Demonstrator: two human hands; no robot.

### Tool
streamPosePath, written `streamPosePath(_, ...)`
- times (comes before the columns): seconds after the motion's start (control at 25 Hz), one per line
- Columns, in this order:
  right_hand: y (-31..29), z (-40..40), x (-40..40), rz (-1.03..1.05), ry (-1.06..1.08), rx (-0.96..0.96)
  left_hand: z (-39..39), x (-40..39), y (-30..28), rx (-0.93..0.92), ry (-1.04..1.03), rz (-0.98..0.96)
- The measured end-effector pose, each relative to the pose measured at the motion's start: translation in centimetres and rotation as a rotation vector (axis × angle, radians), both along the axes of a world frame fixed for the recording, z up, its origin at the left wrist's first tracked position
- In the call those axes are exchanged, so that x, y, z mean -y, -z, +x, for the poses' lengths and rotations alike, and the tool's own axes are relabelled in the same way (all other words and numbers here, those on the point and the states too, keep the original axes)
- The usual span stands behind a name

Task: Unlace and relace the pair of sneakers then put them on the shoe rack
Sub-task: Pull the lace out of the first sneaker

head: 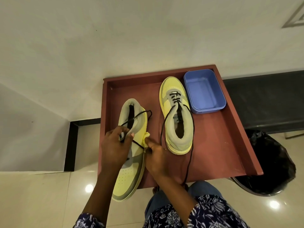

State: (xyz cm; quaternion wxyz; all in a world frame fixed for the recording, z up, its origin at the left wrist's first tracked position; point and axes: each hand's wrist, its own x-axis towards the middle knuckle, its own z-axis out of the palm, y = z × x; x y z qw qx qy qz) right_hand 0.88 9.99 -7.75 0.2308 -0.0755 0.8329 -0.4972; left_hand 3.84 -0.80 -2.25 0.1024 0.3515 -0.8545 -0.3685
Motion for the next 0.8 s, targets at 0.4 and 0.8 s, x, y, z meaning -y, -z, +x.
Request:
streamPosePath(0.4, -1.4, -6.5, 3.3, 0.005, 0.04, 0.001, 0.3, 0.3, -0.1, -0.014, 0.041, 0.003)
streamPosePath(0.8, 0.1, -3.7, 2.4, -0.042, 0.098, 0.022, -0.1, -0.2, 0.2, -0.005, 0.061, -0.108)
